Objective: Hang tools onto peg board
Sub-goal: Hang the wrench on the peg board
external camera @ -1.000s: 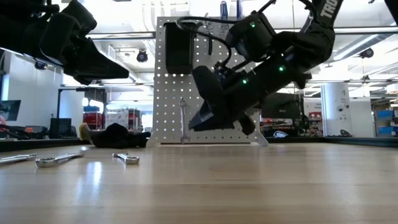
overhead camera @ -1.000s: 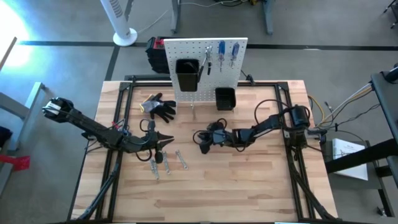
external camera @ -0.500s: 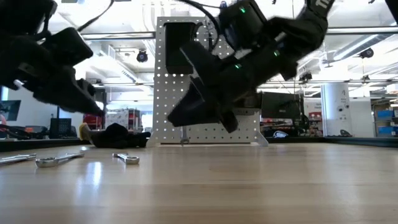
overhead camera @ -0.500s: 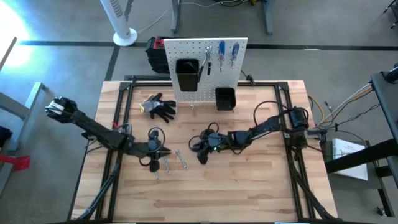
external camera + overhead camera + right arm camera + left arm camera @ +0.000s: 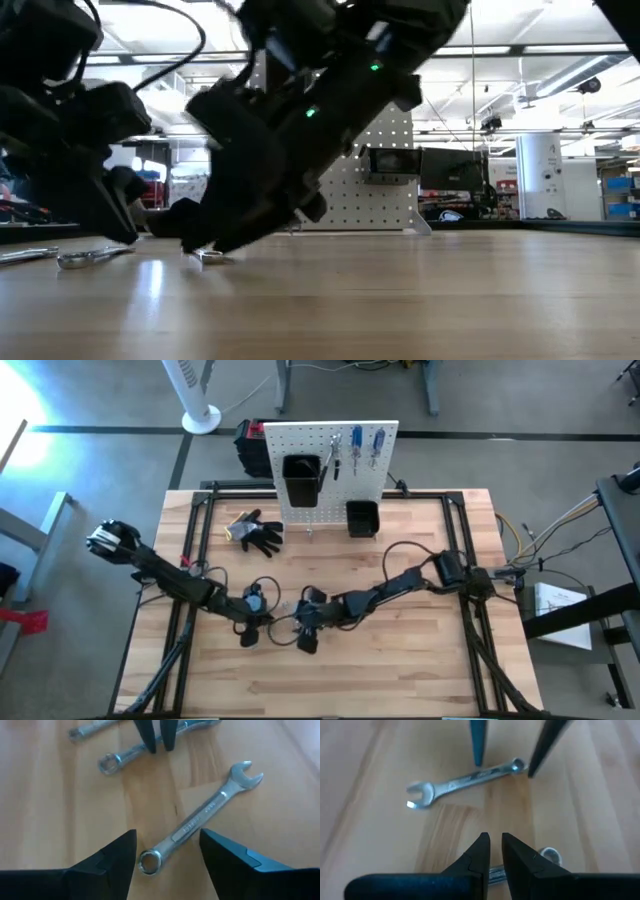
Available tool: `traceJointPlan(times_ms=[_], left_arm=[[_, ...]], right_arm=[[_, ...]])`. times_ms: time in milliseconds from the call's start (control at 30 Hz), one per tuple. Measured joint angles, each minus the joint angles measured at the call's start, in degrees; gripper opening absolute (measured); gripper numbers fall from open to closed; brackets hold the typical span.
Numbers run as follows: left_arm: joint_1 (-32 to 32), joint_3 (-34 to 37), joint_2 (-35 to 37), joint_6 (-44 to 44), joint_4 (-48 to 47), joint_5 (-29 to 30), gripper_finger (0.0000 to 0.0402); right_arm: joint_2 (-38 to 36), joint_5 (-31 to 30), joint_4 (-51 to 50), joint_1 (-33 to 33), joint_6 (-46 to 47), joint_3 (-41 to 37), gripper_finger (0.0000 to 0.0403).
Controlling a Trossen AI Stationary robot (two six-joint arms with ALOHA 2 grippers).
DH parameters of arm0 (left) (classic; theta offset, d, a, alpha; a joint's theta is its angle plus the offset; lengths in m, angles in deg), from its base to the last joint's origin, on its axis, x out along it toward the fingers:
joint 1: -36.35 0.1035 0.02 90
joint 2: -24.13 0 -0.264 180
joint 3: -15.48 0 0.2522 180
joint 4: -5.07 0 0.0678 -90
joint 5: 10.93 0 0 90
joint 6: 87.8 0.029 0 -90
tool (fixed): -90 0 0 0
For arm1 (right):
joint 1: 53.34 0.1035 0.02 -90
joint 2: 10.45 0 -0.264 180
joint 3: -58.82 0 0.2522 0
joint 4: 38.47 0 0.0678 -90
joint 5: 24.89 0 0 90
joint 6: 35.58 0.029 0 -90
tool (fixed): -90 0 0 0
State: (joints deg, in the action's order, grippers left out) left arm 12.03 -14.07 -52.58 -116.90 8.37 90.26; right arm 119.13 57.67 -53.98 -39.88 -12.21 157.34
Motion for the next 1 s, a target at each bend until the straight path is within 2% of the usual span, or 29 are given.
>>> traceJointPlan(times_ms=[133,267,400,533,600,733,867,1000], left_arm=[[-0.7,-0.6,-3.2,-3.5,0.1,0.5,0.0039],[-1.6,-2.0,-5.4,-4.3,0.6,0.9,0.0039],[-2.2,-3.5,-6.4,-2.2,-0.1,0.9,0.0039],[-2.5,-5.2,-5.8,1.1,-0.8,0.4,0.0039],[-2.6,-6.1,-5.0,2.2,-2.0,1.3,0.0039],[-2.7,-8.1,-3.9,2.9,-8.0,1.7,0.0039],[-3.4,-10.2,-2.0,2.0,-17.7,1.5,0.0039],[-4.1,-12.1,-0.7,3.0,-24.3,-1.7,0.0039]], right_arm=[[3.8,-0.6,-10.3,0.1,3.3,7.8,0.021],[6.5,-0.9,-18.3,0.1,3.1,12.7,0.0181],[6.5,-1.1,-20.1,0.0,0.9,13.3,0.0119],[5.6,-3.6,-20.9,0.1,-1.4,12.9,0.0032],[5.0,-3.9,-21.1,0.0,-2.0,12.7,0.0013],[4.2,-7.7,-21.8,0.3,-2.5,12.4,0.0038],[3.4,-8.5,-22.5,0.3,-3.4,12.2,0.007],[2.8,-8.9,-23.5,0.3,-3.4,12.1,0.0099]])
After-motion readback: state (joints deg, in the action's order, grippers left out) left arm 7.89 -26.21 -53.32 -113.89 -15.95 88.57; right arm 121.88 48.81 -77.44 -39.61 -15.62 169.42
